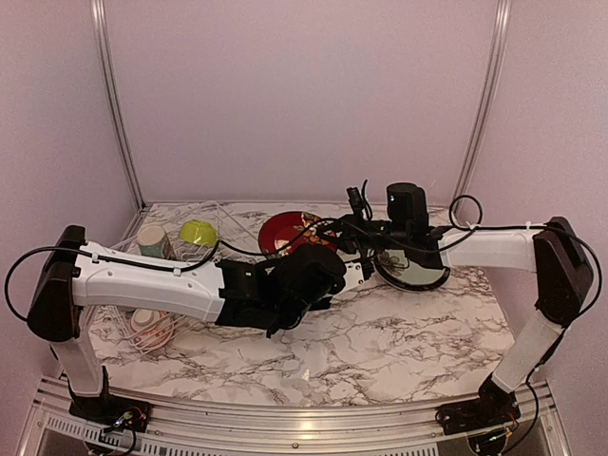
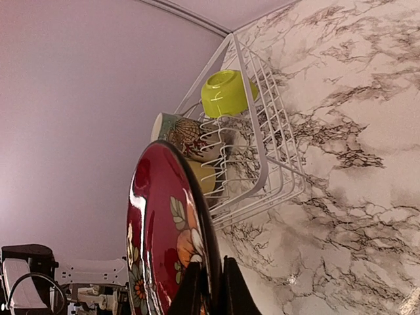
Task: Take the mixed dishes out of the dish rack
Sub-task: Pass from the left arm to the right, then place the plate with another plate.
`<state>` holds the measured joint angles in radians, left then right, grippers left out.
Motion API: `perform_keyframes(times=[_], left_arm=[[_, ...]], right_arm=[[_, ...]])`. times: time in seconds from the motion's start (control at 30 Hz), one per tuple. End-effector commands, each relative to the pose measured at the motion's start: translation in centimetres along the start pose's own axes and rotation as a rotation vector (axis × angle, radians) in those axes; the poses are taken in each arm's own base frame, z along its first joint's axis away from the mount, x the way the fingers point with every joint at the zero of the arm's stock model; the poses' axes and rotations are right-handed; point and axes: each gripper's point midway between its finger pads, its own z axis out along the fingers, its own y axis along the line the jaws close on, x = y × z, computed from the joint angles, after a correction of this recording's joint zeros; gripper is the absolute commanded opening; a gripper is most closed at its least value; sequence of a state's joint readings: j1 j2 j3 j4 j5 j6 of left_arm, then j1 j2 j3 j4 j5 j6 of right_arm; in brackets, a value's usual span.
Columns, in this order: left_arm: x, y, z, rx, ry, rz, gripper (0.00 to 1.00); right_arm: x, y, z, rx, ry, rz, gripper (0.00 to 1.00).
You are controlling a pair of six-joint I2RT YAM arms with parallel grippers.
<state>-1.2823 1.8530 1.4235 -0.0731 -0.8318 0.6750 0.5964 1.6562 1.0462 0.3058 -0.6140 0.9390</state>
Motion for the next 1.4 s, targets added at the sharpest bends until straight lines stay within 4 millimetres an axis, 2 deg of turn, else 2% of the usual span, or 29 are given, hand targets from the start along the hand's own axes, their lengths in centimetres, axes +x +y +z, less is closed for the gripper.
perform_keyframes(times=[0.0,0.13,0.37,0.57,0.77,0.9,1.07,1.33,1.37], left_arm=[[-0.6,1.3,-0.6,-0.023,-0.019,-0.052,0.20],[-0.7,1.6,-1.3,0.006,-0.042,-0.086,0.37],[-0.3,2.0,-3.2,0.073,-0.092,-0.143,0.65],[-0.5,3.8,-4.9,0.129,-0.166,-0.287,0.73],[-0.1,7.2,-5.8,0.164,-0.227,-0.454,0.78],[0.8,9.7,-6.2,0.185,-0.268,-0.582,0.83],[2.4,12.5,-6.6,0.190,-0.308,-0.717,0.98],[5.0,14.6,-8.0,0.163,-0.335,-0.821,0.99],[5.3,14.7,-8.1,0.156,-0.335,-0.827,0.99]], right_arm=[[-0.3,1.9,-0.2,-0.061,-0.017,-0.096,0.00],[-0.7,2.4,-0.5,-0.076,-0.038,-0.099,0.00],[-1.9,2.1,-1.3,-0.077,-0.073,-0.095,0.00],[-2.9,0.3,-3.5,-0.042,-0.120,-0.069,0.00],[-4.5,-2.3,-7.3,0.037,-0.200,-0.052,0.00],[-5.5,-4.9,-10.4,0.125,-0.264,-0.032,0.00],[-7.1,-7.9,-15.0,0.221,-0.358,0.001,0.00],[-8.6,-12.7,-21.3,0.343,-0.456,0.068,0.00],[-9.1,-13.5,-22.6,0.367,-0.483,0.075,0.00]])
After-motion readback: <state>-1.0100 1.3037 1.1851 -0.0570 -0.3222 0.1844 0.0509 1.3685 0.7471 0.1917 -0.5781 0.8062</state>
